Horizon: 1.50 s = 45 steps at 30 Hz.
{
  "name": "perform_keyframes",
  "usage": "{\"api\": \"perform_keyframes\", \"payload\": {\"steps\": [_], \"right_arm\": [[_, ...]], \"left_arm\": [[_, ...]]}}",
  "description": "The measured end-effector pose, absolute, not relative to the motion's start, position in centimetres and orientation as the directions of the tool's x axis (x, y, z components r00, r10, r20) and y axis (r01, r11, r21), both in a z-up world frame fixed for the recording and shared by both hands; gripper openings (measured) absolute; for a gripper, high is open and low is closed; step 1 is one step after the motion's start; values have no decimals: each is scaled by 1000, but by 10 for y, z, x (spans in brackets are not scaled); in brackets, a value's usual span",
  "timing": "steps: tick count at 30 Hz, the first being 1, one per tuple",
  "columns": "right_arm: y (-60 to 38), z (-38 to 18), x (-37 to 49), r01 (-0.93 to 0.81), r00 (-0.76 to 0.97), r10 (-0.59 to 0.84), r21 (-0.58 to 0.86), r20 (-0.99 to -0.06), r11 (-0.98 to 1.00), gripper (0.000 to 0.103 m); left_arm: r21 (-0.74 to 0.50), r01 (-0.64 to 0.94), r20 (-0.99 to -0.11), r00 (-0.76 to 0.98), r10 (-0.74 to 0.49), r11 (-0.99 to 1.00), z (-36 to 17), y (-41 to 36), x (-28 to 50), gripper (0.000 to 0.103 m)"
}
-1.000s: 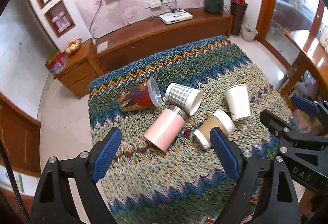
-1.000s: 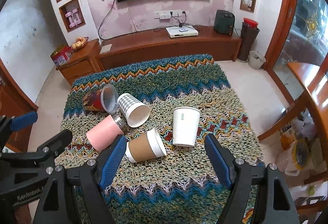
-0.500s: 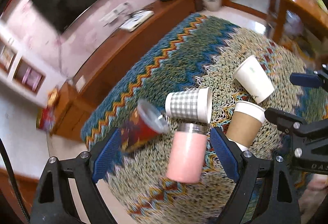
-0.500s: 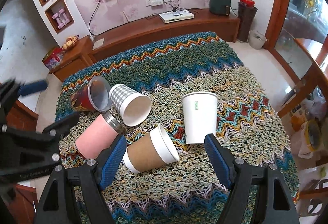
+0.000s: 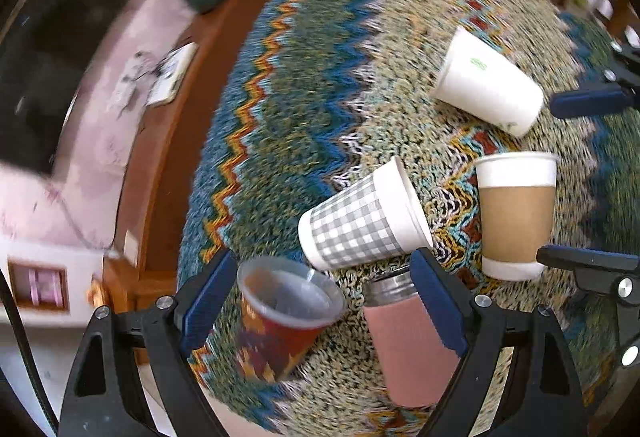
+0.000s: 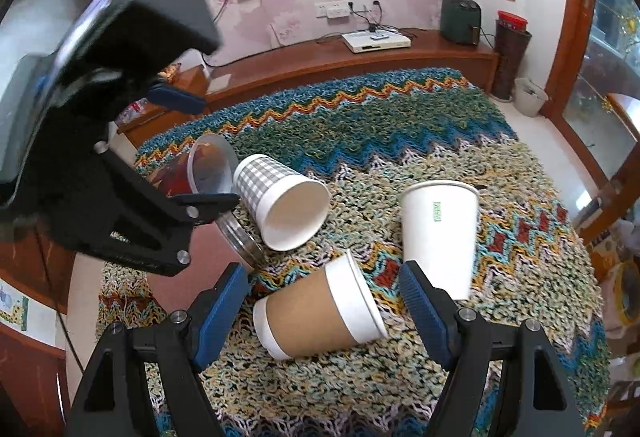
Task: Flip cup upright
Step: 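Close the left tool around the checkered cup's body, then lift the checkered cup with the left tool and rotate it rim-up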
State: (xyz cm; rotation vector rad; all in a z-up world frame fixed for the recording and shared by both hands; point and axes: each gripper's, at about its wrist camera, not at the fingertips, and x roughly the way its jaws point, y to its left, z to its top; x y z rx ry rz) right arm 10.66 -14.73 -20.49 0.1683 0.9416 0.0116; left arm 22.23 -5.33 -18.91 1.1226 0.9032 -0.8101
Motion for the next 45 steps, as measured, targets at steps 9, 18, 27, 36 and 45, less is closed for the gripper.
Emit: {"api": "perform_keyframes", "payload": {"steps": [9, 18, 27, 36, 45], "right_arm": [[-147, -222, 117, 49, 609, 161, 240, -777, 970, 79], [-146, -238, 117, 64, 593, 165, 250, -788, 966, 79], [-151, -243, 121, 85, 597, 168, 271, -784, 959, 79], [-153, -243, 122, 88, 595, 179, 284, -784, 955, 79], [-155, -238, 116, 97, 606, 181, 298, -775, 950, 79]], "left_arm": [[299, 953, -954, 298, -25, -43, -218, -69, 235, 89], [199, 955, -978, 209, 23, -221, -234, -86, 235, 72], [158, 951, -982, 180, 61, -266, -250, -102, 239, 71], [108, 974, -989, 125, 76, -197, -253, -113, 247, 71], [107, 990, -991, 113, 68, -88, -253, -117, 259, 68]]}}
